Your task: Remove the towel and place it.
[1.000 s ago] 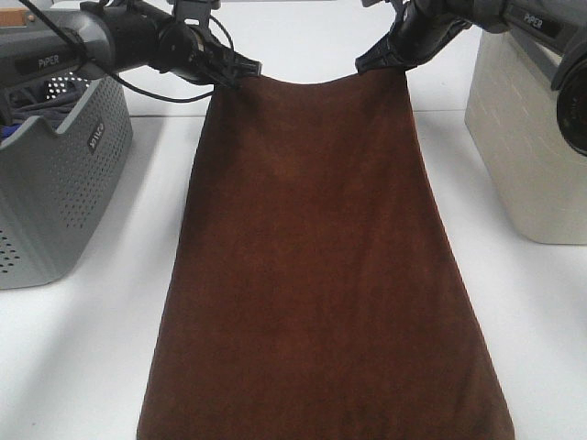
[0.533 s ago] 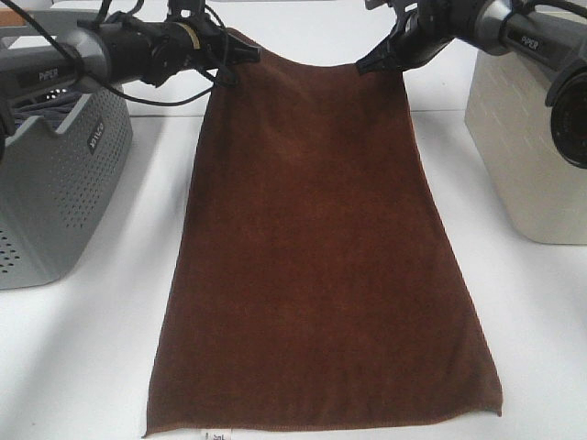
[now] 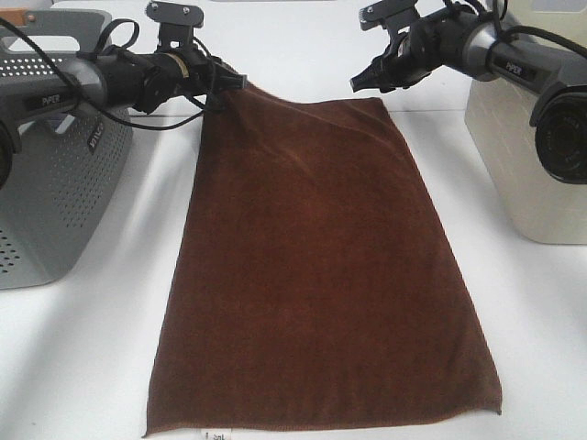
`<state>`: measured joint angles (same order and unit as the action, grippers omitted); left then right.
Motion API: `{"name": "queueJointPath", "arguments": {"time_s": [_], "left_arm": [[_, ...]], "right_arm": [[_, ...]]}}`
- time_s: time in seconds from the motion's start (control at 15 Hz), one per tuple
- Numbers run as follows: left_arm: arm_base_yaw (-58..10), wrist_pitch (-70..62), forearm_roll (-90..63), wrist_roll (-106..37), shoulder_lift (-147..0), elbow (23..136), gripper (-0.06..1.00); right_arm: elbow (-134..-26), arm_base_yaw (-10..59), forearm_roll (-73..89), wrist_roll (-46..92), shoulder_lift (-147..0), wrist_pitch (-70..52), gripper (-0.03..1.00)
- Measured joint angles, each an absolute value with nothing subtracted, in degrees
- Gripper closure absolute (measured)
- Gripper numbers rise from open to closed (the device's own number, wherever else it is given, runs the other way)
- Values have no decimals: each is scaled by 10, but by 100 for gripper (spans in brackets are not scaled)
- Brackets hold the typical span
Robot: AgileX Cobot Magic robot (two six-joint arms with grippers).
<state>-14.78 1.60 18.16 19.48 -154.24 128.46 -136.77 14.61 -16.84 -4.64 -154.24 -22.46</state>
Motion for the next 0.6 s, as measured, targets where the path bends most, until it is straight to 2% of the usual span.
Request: {"name": "queueJointPath", "arguments": {"time_s": [0.07, 0.2, 0.47, 0.6], "left_arm": [[-152, 16, 182, 195, -1541, 1285, 35], [-162, 15, 179, 209, -1530, 1285, 25], [-186, -24, 178, 230, -1483, 1285, 23], [-221, -115, 178, 230, -1429, 1285, 23]], "right_arm": [[-1368, 146, -168, -54, -1542, -230, 38], [-1368, 147, -167, -61, -1533, -266, 32], [-1368, 147, -121, -58, -1477, -355, 30], [-1368, 147, -35, -19, -1408, -429, 30]]}}
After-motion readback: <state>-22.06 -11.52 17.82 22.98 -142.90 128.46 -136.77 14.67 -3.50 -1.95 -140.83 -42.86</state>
